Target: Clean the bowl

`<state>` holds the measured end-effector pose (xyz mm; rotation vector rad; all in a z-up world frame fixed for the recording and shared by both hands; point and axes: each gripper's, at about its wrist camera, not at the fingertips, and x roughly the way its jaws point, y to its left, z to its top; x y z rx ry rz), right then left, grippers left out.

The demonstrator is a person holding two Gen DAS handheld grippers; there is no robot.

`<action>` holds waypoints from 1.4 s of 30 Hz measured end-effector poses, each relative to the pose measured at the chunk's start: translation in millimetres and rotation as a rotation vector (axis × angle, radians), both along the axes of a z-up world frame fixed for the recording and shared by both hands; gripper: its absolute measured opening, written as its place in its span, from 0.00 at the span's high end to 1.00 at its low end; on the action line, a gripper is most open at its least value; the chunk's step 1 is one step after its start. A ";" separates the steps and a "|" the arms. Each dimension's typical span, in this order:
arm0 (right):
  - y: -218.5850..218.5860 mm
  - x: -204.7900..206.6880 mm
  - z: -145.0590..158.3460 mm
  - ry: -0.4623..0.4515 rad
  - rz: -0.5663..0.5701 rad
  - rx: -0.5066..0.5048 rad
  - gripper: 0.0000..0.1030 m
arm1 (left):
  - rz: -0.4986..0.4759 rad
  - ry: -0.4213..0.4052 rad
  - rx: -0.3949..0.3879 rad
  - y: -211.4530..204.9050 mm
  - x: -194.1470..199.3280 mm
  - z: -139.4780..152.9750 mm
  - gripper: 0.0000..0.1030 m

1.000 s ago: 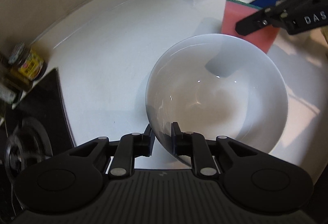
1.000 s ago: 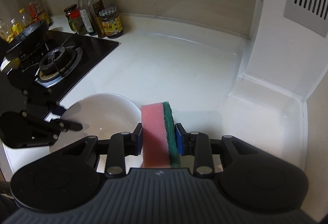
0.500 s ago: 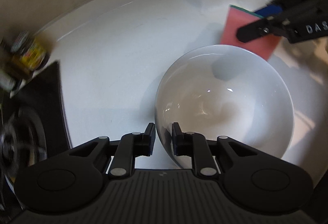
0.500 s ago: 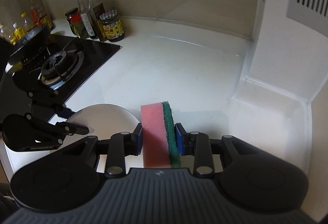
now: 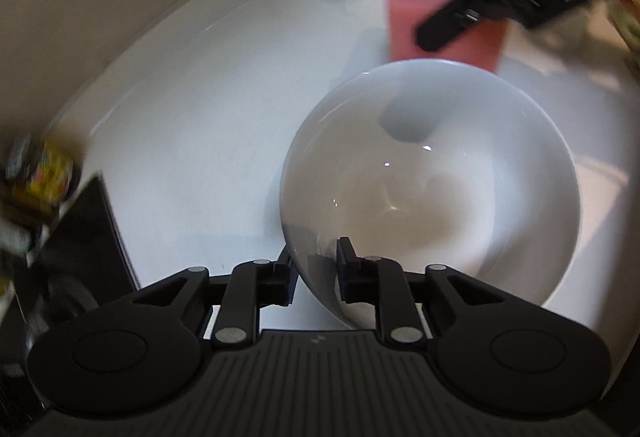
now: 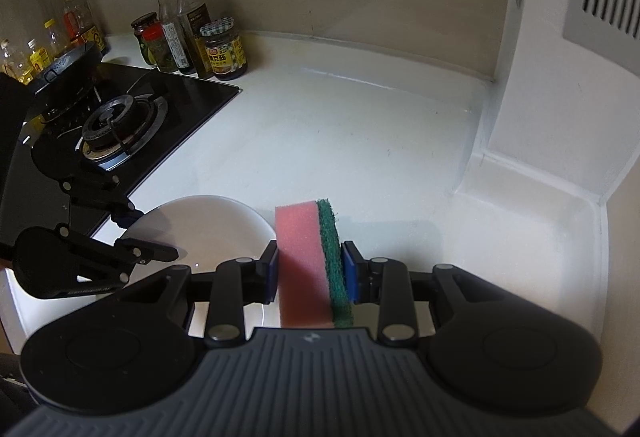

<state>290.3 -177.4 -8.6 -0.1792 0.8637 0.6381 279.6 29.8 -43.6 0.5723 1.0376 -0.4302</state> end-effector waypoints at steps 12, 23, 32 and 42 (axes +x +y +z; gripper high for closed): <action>-8.2 -0.4 -2.0 0.017 -0.043 0.043 0.73 | 0.306 0.021 -0.148 19.3 -16.2 9.7 0.76; -5.6 -14.8 -0.9 0.009 -0.015 0.017 0.73 | 0.180 0.014 -0.077 20.7 -3.5 6.8 0.81; -8.6 -7.3 -1.5 0.018 -0.045 0.031 0.73 | 0.076 0.008 -0.053 19.3 -0.1 6.1 0.77; -12.8 -9.0 -2.8 0.033 -0.062 0.056 0.73 | 0.430 0.045 -0.217 35.7 -20.1 13.1 0.73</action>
